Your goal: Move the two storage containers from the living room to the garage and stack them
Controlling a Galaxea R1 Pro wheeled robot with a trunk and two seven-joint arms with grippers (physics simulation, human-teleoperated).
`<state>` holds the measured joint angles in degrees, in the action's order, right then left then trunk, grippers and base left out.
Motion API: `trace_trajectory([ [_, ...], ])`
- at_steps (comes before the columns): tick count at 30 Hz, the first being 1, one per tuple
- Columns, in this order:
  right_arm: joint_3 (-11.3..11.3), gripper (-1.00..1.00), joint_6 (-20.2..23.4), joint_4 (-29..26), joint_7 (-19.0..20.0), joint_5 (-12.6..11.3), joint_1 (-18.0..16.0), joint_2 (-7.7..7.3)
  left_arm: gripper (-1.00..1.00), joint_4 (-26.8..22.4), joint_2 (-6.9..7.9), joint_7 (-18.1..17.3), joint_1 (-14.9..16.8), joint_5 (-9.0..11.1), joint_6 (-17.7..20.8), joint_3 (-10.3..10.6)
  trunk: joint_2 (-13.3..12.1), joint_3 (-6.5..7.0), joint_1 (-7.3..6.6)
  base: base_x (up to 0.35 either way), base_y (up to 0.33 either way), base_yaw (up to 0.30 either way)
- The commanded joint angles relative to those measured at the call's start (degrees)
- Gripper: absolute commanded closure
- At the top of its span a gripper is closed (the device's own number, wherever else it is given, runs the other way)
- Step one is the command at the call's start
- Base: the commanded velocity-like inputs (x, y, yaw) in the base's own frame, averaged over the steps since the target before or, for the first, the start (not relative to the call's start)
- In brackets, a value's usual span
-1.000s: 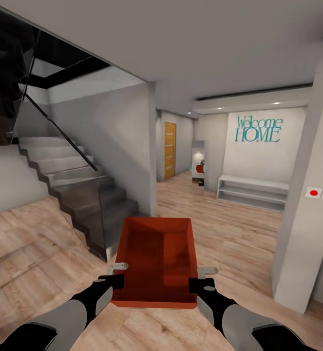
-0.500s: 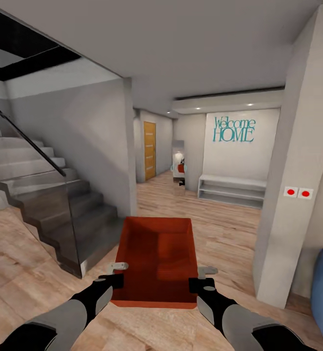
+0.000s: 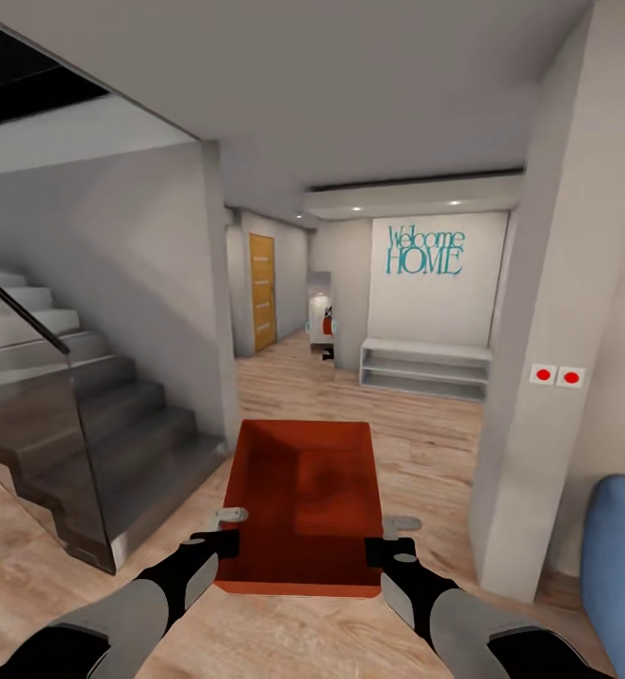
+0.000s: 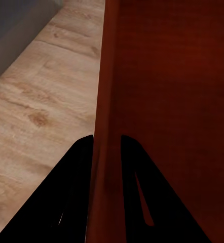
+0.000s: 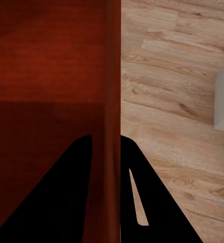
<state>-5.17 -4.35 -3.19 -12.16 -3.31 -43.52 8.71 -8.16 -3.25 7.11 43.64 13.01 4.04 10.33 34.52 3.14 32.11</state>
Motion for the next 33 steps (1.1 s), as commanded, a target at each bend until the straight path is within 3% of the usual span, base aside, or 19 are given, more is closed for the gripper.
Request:
trace_trajectory([
  [1, -0.28, 1.0, -0.3, 0.29, -0.7, -1.17, 0.01, -0.01, 1.0, -0.28, 0.0, 0.71, 0.04, -0.89, -0.61, -1.98, 0.02, -0.01, 0.05, 0.322, 0.0, -0.005],
  [33, -0.28, 1.0, -0.3, 0.29, -0.68, -1.17, 0.01, -0.01, 1.0, -0.28, 0.0, 0.71, 0.04, -0.9, -0.61, -2.01, 0.02, -0.01, 0.05, 0.322, 0.0, 0.0],
])
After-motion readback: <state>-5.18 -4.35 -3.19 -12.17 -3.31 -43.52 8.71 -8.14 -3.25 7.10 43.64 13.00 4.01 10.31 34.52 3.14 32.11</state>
